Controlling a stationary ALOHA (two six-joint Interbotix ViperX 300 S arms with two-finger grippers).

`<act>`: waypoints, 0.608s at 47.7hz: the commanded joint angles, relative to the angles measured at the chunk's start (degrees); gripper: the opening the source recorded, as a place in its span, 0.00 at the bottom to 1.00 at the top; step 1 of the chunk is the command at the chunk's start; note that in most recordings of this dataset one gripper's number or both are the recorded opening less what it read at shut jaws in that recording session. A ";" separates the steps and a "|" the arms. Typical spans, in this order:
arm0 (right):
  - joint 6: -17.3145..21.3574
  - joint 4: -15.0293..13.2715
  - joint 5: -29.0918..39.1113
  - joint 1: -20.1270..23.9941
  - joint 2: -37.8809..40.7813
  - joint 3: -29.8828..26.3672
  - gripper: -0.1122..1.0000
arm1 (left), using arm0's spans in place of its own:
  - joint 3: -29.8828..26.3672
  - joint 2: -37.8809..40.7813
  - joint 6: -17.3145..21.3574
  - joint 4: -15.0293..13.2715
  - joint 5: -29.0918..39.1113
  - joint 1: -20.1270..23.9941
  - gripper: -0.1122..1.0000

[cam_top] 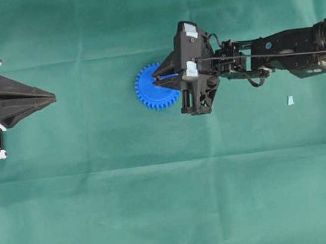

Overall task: Insert the shaft into the center hole of the gear.
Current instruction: 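Align the shaft tip with the gear hole using the right gripper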

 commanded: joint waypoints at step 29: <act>-0.09 0.09 -0.70 0.18 -1.41 -1.58 0.24 | -1.32 0.44 0.09 0.09 -0.26 -0.09 0.10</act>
